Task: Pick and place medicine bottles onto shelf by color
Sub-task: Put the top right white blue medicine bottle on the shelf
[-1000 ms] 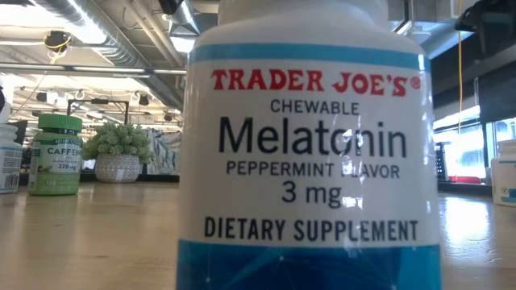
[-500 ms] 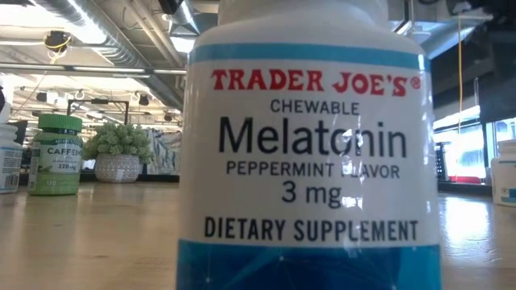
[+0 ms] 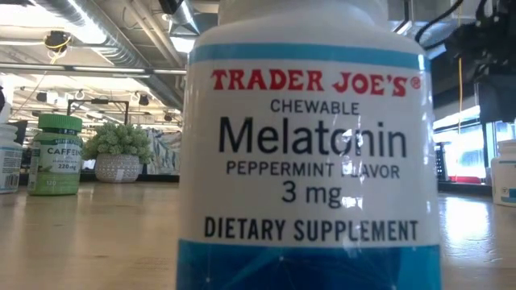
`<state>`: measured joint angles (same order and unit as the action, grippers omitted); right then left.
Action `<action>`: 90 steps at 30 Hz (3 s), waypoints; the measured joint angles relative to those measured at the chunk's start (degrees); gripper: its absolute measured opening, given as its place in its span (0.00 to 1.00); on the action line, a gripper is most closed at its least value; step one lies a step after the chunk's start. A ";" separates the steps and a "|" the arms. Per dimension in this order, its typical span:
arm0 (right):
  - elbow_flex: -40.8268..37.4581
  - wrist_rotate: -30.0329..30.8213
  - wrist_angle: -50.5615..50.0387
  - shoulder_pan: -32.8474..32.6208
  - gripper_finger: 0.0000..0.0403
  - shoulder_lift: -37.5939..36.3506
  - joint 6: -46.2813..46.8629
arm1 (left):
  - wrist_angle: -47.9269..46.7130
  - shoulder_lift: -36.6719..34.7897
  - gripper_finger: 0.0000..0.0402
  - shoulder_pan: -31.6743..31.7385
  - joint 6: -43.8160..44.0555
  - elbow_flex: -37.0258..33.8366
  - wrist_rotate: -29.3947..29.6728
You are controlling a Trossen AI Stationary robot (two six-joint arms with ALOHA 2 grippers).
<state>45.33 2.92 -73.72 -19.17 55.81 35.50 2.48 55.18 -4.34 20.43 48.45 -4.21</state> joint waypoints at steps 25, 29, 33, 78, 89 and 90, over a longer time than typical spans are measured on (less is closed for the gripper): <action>-5.93 -4.52 6.24 7.38 0.59 0.07 -2.53 | -0.37 0.00 0.07 0.00 -0.02 0.00 0.02; -6.50 -2.83 7.39 7.92 0.59 0.09 -2.98 | -0.37 0.00 0.07 0.00 -0.02 0.00 0.02; -6.52 -1.59 7.39 8.66 0.59 0.09 -2.94 | -0.37 0.00 0.07 0.00 -0.02 0.00 0.03; -9.99 -6.54 11.81 9.58 0.44 1.25 6.83 | -0.34 -0.02 0.07 -0.01 -0.02 0.00 0.04; 1.44 -7.65 12.51 10.13 0.44 1.64 9.55 | -0.37 -0.02 0.07 0.00 -0.02 0.00 0.04; 2.96 -7.57 12.08 10.41 0.44 2.07 9.40 | -0.37 -0.02 0.07 0.00 -0.04 0.00 0.04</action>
<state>48.29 -4.66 -61.63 -8.75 57.89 44.90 2.11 55.16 -4.34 20.38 48.45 -4.16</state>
